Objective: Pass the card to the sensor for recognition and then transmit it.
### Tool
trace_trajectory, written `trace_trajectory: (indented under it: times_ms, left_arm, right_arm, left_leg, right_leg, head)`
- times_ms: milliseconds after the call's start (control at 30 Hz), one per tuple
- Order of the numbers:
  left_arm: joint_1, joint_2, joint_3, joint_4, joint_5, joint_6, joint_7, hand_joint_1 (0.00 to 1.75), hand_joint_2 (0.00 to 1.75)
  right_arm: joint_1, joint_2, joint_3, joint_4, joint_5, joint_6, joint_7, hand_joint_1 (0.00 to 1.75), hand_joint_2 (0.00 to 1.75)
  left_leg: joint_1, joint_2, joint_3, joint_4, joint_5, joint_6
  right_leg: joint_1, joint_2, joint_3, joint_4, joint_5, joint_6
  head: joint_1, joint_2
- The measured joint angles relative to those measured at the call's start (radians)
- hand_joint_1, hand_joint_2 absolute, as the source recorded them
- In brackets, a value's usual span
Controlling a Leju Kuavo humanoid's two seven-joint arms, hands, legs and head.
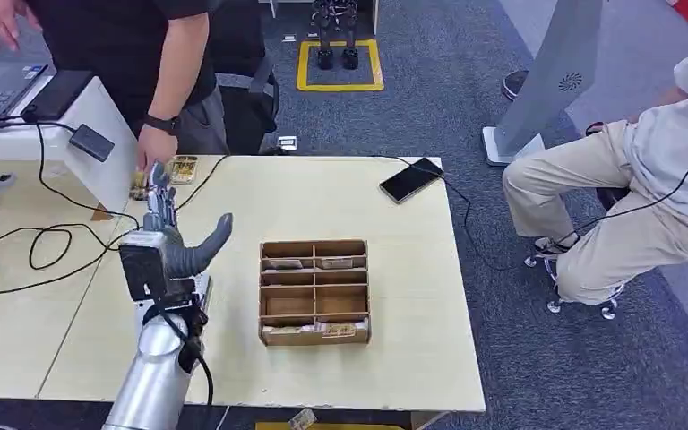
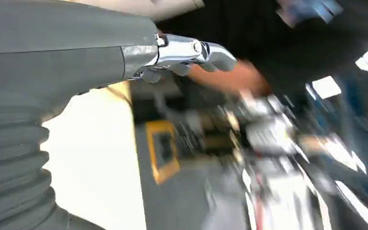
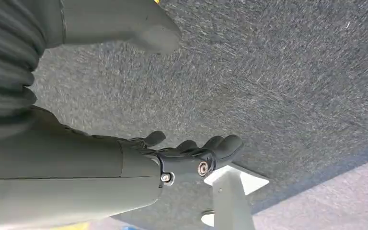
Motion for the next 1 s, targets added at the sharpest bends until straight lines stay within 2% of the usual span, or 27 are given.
trace_trajectory:
  times_ms: [167, 333, 400, 533, 633, 733, 1000]
  left_arm:
    - [0.102, 0.042, -0.113, -0.151, -0.002, -0.055, -0.050, 0.00, 1.75]
    - [0.145, 0.070, -0.183, -0.219, -0.001, -0.101, -0.084, 0.00, 1.75]
    - [0.153, 0.080, -0.208, -0.234, 0.009, -0.137, -0.107, 0.00, 1.75]
    - [0.161, 0.093, -0.243, -0.250, 0.012, -0.162, -0.122, 0.00, 1.75]
    - [0.161, 0.108, -0.272, -0.255, -0.058, -0.190, -0.166, 0.00, 1.75]
    - [0.160, 0.129, -0.316, -0.256, -0.188, -0.183, -0.194, 0.00, 1.75]
    - [0.156, 0.156, -0.363, -0.256, -0.236, -0.182, -0.202, 0.00, 1.75]
  right_arm:
    - [0.002, 0.000, 0.000, -0.008, -0.010, 0.000, 0.007, 0.00, 1.75]
    - [0.003, 0.000, 0.000, -0.013, -0.015, 0.000, 0.010, 0.00, 1.75]
    - [0.004, 0.000, 0.000, -0.015, -0.018, 0.000, 0.011, 0.00, 1.75]
    - [0.005, 0.000, 0.000, -0.016, -0.018, 0.000, 0.012, 0.00, 1.75]
    - [0.005, 0.000, 0.000, -0.020, -0.013, 0.000, 0.013, 0.00, 1.75]
    - [0.005, 0.000, 0.000, -0.024, -0.003, 0.000, 0.013, 0.00, 1.75]
    - [0.006, 0.000, 0.000, -0.029, 0.001, 0.000, 0.020, 0.00, 1.75]
  left_leg:
    - [0.000, 0.000, 0.000, 0.000, 0.000, 0.000]
    - [0.000, 0.000, 0.000, 0.000, 0.000, 0.000]
    - [0.000, 0.000, 0.000, 0.000, 0.000, 0.000]
    - [0.000, 0.000, 0.000, 0.000, 0.000, 0.000]
    - [0.000, 0.000, 0.000, 0.000, 0.000, 0.000]
    - [0.000, 0.000, 0.000, 0.000, 0.000, 0.000]
    - [0.000, 0.000, 0.000, 0.000, 0.000, 0.000]
  right_leg:
    - [0.000, 0.000, 0.000, 0.000, 0.000, 0.000]
    - [0.000, 0.000, 0.000, 0.000, 0.000, 0.000]
    - [0.000, 0.000, 0.000, 0.000, 0.000, 0.000]
    - [0.000, 0.000, 0.000, 0.000, 0.000, 0.000]
    - [0.000, 0.000, 0.000, 0.000, 0.000, 0.000]
    - [0.000, 0.000, 0.000, 0.000, 0.000, 0.000]
    - [0.000, 0.000, 0.000, 0.000, 0.000, 0.000]
  head:
    - [0.000, 0.000]
    - [0.000, 0.000]
    - [0.000, 0.000]
    - [0.000, 0.000]
    - [0.000, 0.000]
    - [0.000, 0.000]
    - [0.000, 0.000]
